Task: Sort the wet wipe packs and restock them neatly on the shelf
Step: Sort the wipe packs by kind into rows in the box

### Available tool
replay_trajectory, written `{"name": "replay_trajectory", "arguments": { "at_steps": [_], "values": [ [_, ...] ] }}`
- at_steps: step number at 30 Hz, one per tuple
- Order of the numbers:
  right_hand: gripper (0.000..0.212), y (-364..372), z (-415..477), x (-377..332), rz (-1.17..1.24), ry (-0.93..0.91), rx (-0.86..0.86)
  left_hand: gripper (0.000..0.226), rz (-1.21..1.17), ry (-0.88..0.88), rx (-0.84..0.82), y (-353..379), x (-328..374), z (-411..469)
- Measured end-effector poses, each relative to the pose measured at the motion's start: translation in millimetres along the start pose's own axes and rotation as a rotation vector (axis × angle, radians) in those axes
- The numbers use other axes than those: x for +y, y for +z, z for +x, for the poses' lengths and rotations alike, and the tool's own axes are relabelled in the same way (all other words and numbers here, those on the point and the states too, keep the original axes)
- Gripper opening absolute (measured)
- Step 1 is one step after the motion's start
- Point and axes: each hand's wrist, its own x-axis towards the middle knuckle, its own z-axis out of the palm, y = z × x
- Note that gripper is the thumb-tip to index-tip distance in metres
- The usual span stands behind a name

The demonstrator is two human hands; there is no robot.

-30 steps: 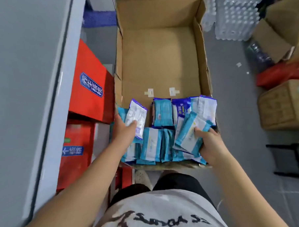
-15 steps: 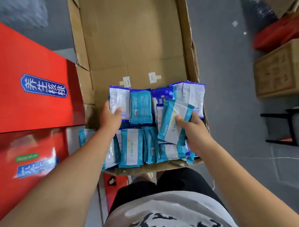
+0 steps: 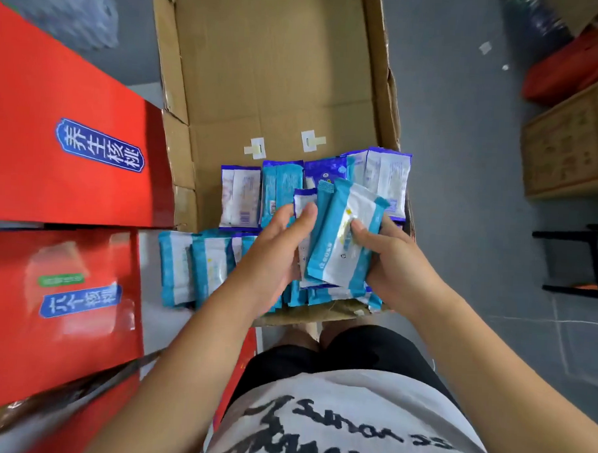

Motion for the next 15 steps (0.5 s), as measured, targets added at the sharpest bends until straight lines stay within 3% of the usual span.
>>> {"name": "replay_trajectory", "arguments": {
  "at_steps": [3,7,12,15],
  "values": [
    [0.037,3,-31,14,0.01,-0.078,0.009,0.028,0.082,0.074,-0.036,12,-16,-22],
    [0.033,4,-73,37,-0.007,-0.126,0.006,0.035,0.116,0.093,-0.091,12,-39,-51],
    [0.023,-5,-114,49,-0.364,-0.258,0.137,0.049,0.074,0.151,-0.031,25,-65,-92],
    [0.024,-12,-132,44,-0.327,-0.274,0.163,0.049,0.011,0.151,-0.002,36,-74,-102]
  ]
}}
